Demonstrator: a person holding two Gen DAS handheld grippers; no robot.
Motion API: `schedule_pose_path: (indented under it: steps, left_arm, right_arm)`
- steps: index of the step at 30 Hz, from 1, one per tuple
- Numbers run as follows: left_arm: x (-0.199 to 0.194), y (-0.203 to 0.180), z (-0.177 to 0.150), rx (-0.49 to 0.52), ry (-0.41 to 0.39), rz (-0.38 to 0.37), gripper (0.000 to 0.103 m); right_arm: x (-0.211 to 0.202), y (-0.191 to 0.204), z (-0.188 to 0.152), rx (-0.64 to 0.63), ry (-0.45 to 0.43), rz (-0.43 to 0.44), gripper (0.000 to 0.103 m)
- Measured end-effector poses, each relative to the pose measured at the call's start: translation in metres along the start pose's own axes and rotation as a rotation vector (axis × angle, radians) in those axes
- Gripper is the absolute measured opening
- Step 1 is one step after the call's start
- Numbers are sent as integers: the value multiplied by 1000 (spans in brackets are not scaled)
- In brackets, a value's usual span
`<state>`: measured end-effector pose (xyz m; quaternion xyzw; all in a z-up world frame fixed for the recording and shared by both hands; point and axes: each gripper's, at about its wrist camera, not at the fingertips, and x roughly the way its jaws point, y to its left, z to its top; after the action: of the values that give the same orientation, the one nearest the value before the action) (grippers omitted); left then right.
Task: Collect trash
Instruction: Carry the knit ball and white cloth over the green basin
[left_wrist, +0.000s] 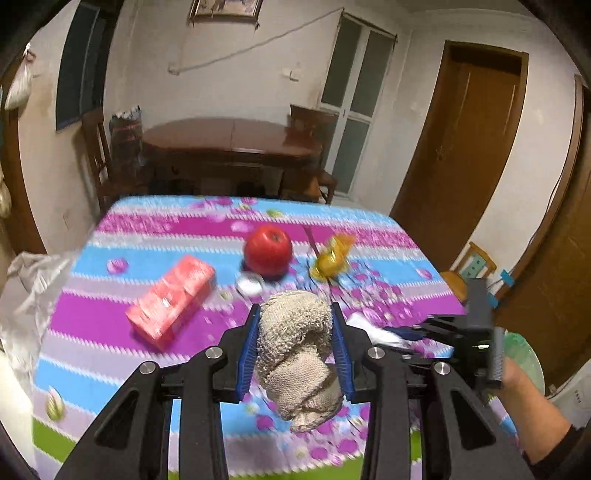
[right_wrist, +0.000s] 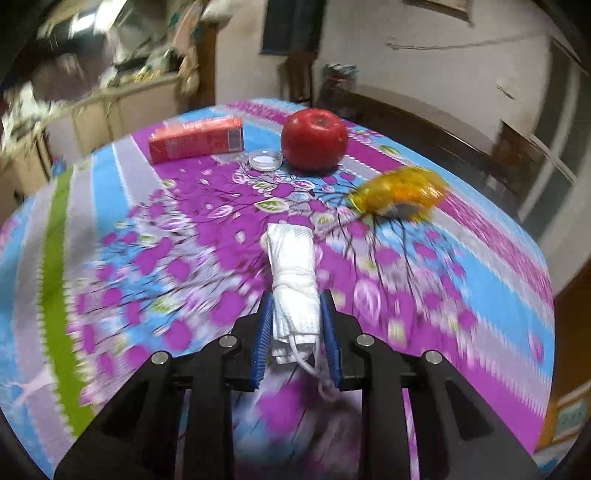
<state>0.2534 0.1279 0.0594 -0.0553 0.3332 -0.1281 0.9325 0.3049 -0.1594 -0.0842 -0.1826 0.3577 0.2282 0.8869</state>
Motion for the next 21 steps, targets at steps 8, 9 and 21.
schedule_pose_path:
  steps: [8,9,21]
  left_arm:
    - [-2,-93,-58,114,36,-62,38]
    - [-1,-104,-63,125,39,-70,38]
    - [6,-300,-100,365,5,-175,38]
  right_arm:
    - [-132,19,-82,335,-107,-143,25]
    - [-146,21,-88,355,-124,-162,25]
    - [-310,8,-159,491,-258,-571,25]
